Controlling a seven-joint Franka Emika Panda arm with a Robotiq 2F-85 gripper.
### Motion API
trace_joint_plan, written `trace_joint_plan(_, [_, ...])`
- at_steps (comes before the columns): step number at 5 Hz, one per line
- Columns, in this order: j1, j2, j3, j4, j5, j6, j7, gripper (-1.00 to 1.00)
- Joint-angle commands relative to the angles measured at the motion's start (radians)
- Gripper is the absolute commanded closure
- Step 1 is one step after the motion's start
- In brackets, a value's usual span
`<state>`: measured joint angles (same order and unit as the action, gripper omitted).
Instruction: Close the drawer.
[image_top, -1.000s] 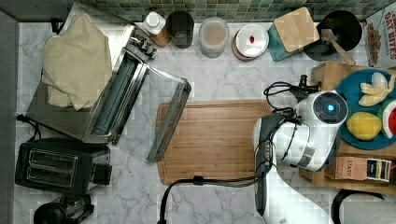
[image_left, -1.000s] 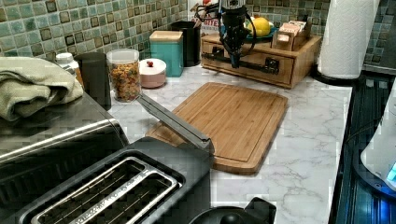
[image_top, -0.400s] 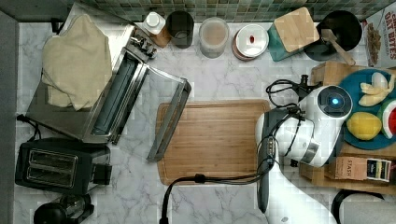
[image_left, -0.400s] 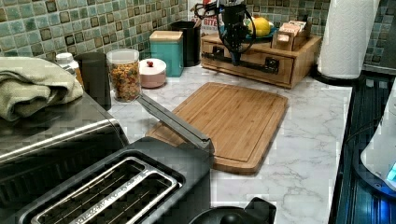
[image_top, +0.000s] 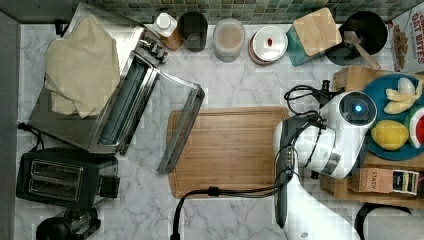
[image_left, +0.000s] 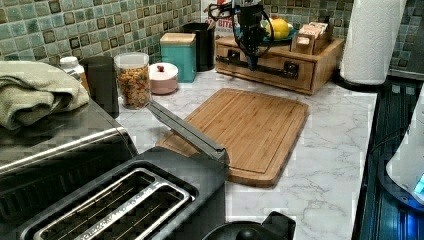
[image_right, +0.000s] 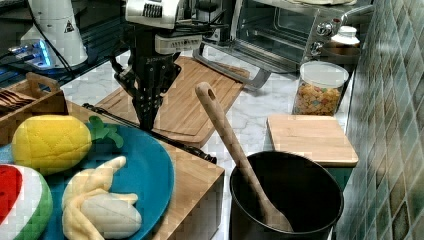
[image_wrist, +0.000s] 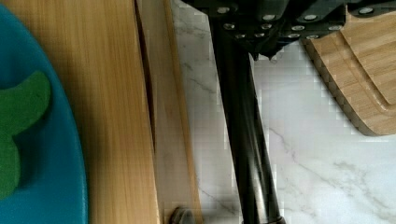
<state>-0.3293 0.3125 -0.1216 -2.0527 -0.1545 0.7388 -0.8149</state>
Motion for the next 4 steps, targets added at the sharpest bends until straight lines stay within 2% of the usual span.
trace_joint_plan(1, [-0.085,-0.033,-0.098,0.136,-0.041,0.001,-0.072,1.0])
trace_joint_plan(4, [-0.081,-0.033,-0.102,0.136,-0.039,0.001,-0.073,1.0])
